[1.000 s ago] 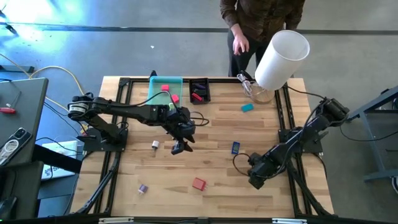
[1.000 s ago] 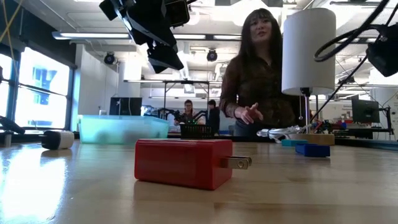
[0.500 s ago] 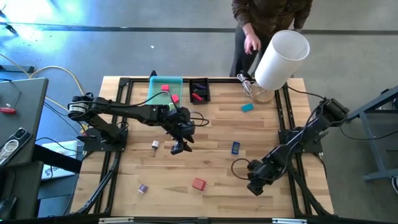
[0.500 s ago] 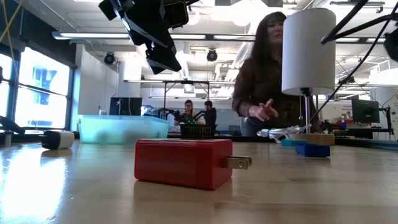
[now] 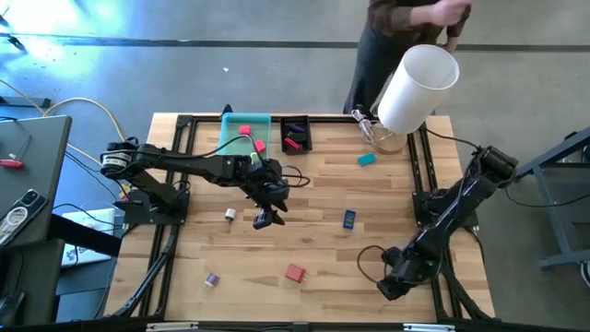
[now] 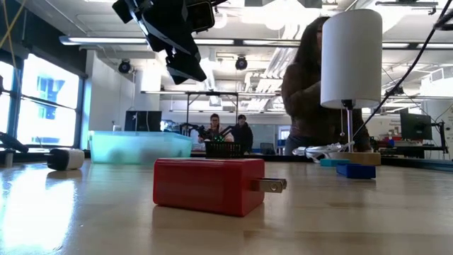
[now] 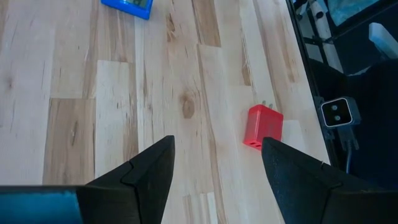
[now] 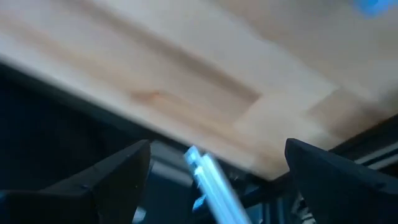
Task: Pick & Place Office items
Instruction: Put the right purple charger adapter into the green bin
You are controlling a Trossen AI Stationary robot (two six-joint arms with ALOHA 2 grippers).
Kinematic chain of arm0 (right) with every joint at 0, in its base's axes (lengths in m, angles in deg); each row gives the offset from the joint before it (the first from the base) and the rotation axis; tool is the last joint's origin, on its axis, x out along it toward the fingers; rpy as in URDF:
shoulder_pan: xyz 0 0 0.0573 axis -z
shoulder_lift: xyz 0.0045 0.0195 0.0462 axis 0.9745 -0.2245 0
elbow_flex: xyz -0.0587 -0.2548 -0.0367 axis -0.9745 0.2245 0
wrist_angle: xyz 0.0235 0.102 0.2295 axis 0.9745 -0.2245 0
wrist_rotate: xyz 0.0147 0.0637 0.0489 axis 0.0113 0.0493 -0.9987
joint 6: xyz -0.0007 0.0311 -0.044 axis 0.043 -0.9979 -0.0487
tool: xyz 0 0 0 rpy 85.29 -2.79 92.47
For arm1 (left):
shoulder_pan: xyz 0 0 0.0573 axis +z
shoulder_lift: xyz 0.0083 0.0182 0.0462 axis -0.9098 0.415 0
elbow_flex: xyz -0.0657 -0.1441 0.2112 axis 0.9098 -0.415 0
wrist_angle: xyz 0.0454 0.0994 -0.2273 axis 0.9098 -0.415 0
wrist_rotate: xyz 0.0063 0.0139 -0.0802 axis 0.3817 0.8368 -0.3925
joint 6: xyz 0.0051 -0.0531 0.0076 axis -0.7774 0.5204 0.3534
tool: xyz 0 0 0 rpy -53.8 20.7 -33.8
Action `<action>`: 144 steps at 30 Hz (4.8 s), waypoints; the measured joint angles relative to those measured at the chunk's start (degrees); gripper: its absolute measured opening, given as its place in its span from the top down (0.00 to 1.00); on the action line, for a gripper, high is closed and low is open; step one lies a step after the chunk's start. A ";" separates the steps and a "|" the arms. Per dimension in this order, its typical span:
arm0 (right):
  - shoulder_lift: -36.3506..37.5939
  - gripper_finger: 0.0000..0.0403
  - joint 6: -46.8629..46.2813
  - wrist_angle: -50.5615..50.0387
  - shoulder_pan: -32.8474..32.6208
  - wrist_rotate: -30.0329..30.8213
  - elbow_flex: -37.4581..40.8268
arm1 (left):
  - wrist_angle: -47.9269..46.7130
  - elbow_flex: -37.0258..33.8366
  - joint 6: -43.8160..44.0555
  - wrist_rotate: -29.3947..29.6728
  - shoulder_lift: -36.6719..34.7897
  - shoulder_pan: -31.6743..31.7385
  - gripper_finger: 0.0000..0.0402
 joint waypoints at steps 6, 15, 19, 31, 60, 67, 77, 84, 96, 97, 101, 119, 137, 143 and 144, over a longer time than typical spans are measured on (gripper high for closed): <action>0.00 0.10 -5.27 -9.48 -3.05 11.58 0.00 | -0.02 0.00 0.02 -0.01 0.00 0.00 0.42; 0.00 0.10 -13.93 -17.93 -3.46 15.29 0.00 | -0.20 0.00 -0.02 -0.02 0.00 0.00 0.42; 0.00 0.10 -17.43 -21.75 -3.44 17.78 -0.02 | -0.20 0.00 -0.94 0.00 0.00 0.00 0.42; -0.66 0.10 -17.88 -22.90 -1.80 19.73 -0.02 | -0.55 -0.02 -1.19 -0.02 0.00 -0.02 0.42; -9.81 0.51 -7.11 -23.33 6.00 15.30 -0.09 | -1.06 -0.02 -0.16 -0.01 0.00 -1.63 0.42; -9.81 0.51 -2.60 -23.11 5.93 15.55 -0.04 | -1.08 -0.04 -1.19 2.83 0.00 -3.29 0.42; -9.99 0.51 4.06 -23.18 6.06 23.63 -4.50 | -0.91 -0.04 -5.02 7.72 0.00 -3.48 0.42; -9.99 0.51 13.72 -23.07 6.09 41.45 -13.27 | 8.75 -0.20 -4.11 14.41 1.03 -3.45 0.42; -9.90 0.51 34.93 -16.58 4.85 70.77 -21.40 | 31.85 -0.33 0.32 12.76 7.70 -7.21 0.42; -9.90 0.51 37.02 -15.57 5.00 71.95 -21.40 | 32.48 -0.37 0.37 12.79 7.73 -7.60 0.42; -9.90 0.51 45.18 -10.02 6.25 75.05 -21.38 | 36.55 -0.33 0.38 12.81 7.85 -9.49 0.42; -9.86 0.51 92.72 28.33 6.05 80.48 -21.38 | 40.29 -0.33 -4.12 12.94 7.89 -15.68 0.42; -9.70 0.51 107.90 40.56 7.11 81.10 -21.44 | 49.56 -0.39 -6.03 24.52 7.93 -22.18 0.42; -9.68 0.51 110.09 42.28 7.55 80.34 -21.44 | 52.05 -0.45 -5.98 27.51 7.96 -21.73 0.42; -9.60 0.51 110.09 42.32 7.54 80.40 -21.46 | 52.67 -0.50 -6.42 27.77 7.96 -21.70 0.42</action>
